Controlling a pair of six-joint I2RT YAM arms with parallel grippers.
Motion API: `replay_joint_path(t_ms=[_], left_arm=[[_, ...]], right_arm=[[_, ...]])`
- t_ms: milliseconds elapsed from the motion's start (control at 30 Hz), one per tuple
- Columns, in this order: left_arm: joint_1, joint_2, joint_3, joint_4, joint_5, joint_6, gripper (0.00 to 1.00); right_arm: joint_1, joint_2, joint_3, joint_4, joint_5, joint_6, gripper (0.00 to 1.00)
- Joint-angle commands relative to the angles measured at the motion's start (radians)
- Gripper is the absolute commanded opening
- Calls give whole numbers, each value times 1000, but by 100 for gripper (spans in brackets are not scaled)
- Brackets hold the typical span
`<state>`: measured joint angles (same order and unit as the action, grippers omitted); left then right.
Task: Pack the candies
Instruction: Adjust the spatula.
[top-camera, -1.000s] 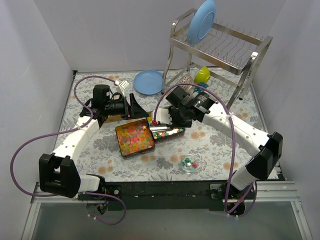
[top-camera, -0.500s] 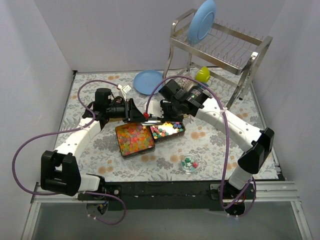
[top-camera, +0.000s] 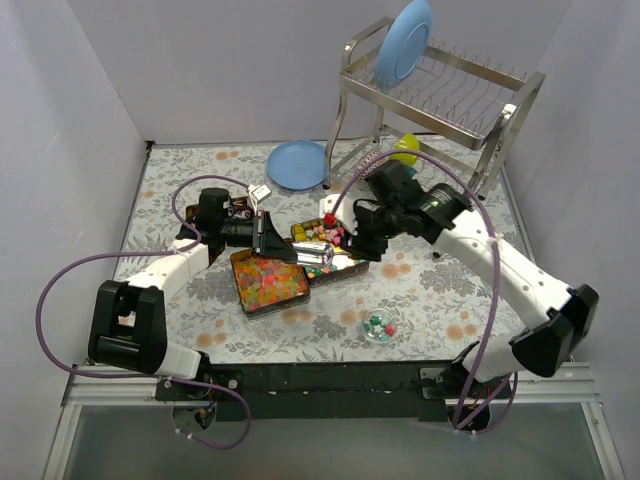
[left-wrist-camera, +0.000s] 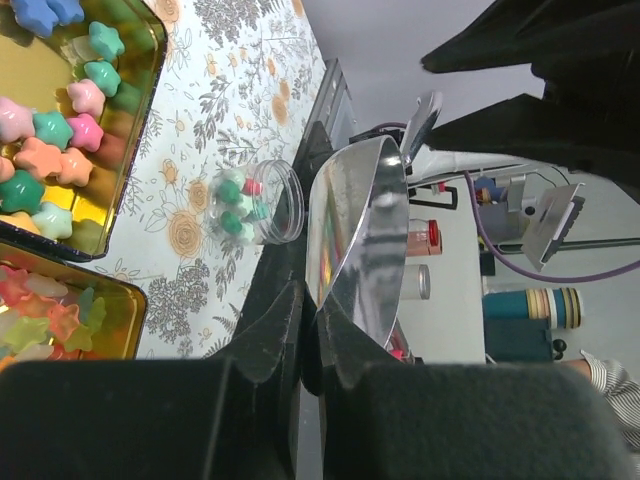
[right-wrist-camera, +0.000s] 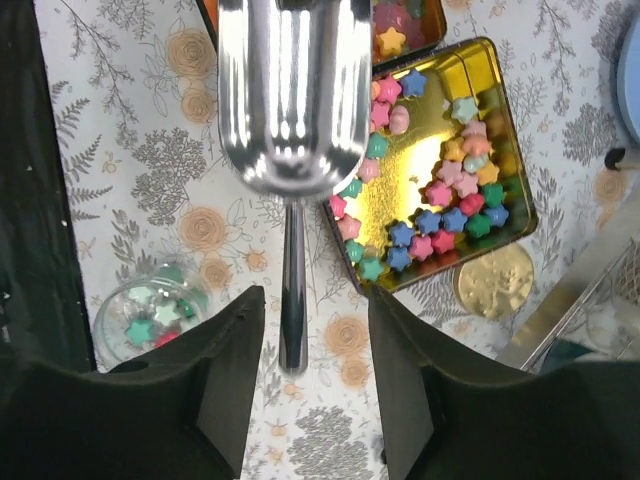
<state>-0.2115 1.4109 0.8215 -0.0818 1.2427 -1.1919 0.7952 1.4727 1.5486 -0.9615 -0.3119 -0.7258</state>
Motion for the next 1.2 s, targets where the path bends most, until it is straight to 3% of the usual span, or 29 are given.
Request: replay_joint_path(t_ms=[0, 133, 433, 533, 867, 967, 1000, 1033, 1133, 1167], left_arm=[[-2, -10, 2, 74, 75, -18, 0], [-2, 0, 8, 76, 86, -29, 0], [-2, 11, 7, 151, 93, -74, 0], [1, 14, 2, 157, 93, -78, 0], [11, 22, -13, 201, 95, -117, 0], [18, 23, -9, 171, 67, -120, 1], [23, 19, 2, 137, 54, -86, 11], [44, 14, 14, 90, 3, -59, 32], [125, -18, 94, -157, -128, 66, 48], [153, -30, 138, -274, -261, 87, 50]], right_arm=[[-60, -120, -68, 147, -199, 81, 54], [-114, -83, -58, 138, -341, 144, 52], [-122, -14, -44, 121, -346, 121, 45], [-129, 0, -36, 118, -360, 118, 36], [-129, 26, -16, 78, -354, 81, 20], [-131, 29, -4, 79, -354, 83, 5], [-131, 34, 19, 76, -337, 83, 3], [-131, 38, 36, 60, -322, 82, 1], [-125, 87, 168, -56, -247, -61, 1], [-125, 107, 207, -86, -219, -99, 1]])
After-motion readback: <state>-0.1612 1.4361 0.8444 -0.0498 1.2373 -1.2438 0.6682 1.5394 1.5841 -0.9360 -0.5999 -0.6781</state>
